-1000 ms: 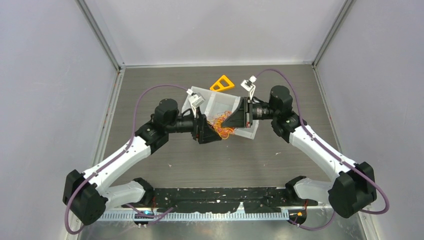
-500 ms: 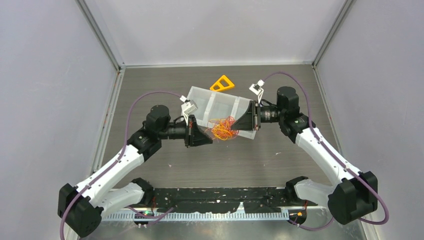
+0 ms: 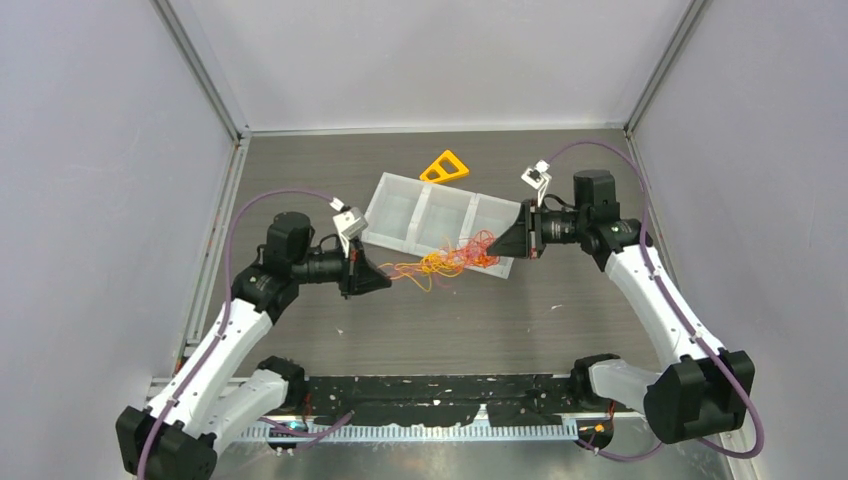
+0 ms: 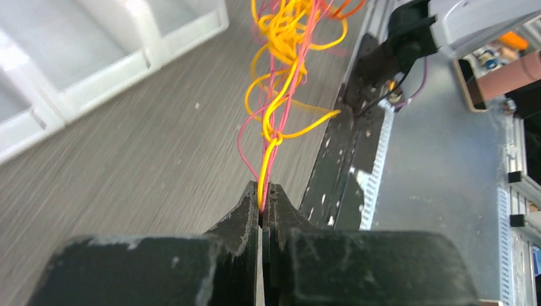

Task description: Untangle the cables

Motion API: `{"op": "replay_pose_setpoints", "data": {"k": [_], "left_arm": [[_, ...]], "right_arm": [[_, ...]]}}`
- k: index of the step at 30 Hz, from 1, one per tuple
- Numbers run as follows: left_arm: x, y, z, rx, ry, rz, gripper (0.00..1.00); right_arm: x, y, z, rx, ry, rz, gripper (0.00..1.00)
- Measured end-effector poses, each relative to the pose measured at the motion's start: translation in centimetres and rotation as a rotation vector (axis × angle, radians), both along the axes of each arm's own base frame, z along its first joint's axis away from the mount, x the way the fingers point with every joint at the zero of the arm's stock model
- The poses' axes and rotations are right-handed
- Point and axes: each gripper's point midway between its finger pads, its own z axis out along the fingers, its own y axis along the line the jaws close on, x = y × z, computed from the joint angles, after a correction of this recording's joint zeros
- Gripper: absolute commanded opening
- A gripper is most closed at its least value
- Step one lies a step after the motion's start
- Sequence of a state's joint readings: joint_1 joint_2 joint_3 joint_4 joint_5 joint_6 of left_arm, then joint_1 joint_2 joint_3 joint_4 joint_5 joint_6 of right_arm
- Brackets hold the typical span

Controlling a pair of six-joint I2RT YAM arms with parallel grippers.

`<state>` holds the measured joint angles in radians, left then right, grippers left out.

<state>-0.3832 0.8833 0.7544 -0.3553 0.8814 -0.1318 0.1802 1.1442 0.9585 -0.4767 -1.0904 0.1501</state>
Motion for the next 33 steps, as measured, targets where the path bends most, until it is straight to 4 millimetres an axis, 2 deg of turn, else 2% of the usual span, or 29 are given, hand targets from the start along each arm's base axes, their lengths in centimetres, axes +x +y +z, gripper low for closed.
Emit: {"op": "replay_pose_setpoints", "data": {"k": [4,8,11,15,22,27,33], "left_arm": [[0.1,2.2,-1.7,0.065,0.005,0.027,0.0],[1.0,4.9,-2.9,0.101,0.028,0.103,0.0],[1.6,6.9,-3.6,0.147,0.049,0.162,0.0],[2.1,8.5,-4.0,0.221,0.031,0.17,0.0],[2.4,12.9,-5.6,0.358,-0.014,0.224,0.0],[2.4,15.0,-6.6,0.392,-0.004,0.234,0.0],[2.9,18.6,-8.8,0.513,0.02,0.264,0.0]], "right_arm": [[0.5,-1.8,-0.8,-0.047,-0.012,-0.036,0.05],[1.1,-4.1,-1.7,-0.083,0.016,-0.092,0.05],[2.8,-7.4,-1.9,-0.123,0.016,-0.194,0.05],[3.5,-10.3,-1.7,-0.165,-0.001,-0.258,0.05],[2.2,-13.5,-2.3,-0.219,0.029,-0.293,0.05],[1.6,-15.1,-2.7,-0.22,0.084,-0.301,0.06],[1.6,-18.5,-4.2,-0.308,0.089,-0.351,0.06]]}}
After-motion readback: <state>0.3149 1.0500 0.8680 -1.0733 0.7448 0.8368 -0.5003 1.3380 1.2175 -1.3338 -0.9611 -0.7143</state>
